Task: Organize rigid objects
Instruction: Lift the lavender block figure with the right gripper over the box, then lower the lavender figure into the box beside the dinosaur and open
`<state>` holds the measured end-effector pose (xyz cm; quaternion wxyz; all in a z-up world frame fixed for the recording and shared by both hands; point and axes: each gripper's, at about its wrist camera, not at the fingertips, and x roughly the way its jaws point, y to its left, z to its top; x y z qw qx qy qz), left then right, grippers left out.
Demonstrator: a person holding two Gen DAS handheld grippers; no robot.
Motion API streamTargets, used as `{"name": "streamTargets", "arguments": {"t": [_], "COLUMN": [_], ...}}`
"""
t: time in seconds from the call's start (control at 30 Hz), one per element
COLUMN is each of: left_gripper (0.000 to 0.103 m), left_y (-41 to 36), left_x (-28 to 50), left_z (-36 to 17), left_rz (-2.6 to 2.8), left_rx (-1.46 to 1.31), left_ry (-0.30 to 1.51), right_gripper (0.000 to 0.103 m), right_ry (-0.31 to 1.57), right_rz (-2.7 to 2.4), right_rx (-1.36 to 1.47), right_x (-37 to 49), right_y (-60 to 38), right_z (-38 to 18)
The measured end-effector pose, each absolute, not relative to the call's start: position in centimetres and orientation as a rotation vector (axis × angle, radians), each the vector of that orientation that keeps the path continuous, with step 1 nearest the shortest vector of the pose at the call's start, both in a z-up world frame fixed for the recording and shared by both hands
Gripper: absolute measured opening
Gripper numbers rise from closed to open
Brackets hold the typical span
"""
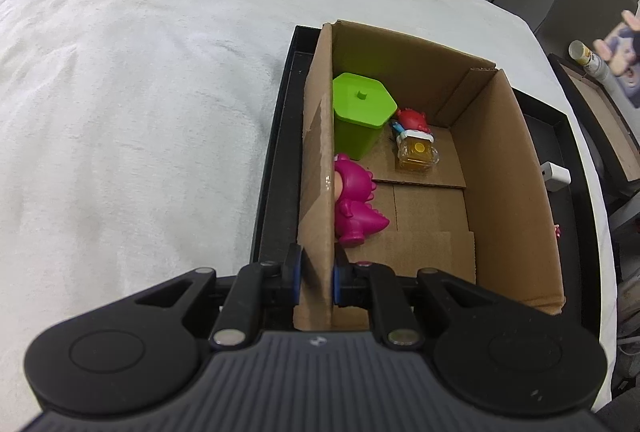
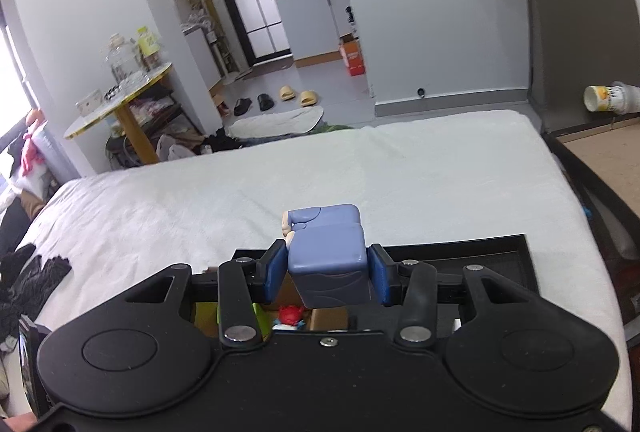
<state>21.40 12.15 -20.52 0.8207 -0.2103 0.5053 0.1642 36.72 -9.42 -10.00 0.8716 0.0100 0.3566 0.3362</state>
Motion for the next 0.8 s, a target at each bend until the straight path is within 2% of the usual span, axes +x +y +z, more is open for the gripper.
{"name": "streamTargets", "arguments": {"t": [0.8], "left_gripper": [0.016], "left_y": [13.1], "left_x": [21.0], "left_z": [-21.0], "left_rz": [0.305], "left_rx": [-0.501], "left_ry": [1.062], "right_gripper": [0.043], "right_ry": [0.965], "right_rz": [0.807], "right_rx": [-0.172], "right_x": [33.5], "right_y": [-0.6], "right_z": [-15.8]}}
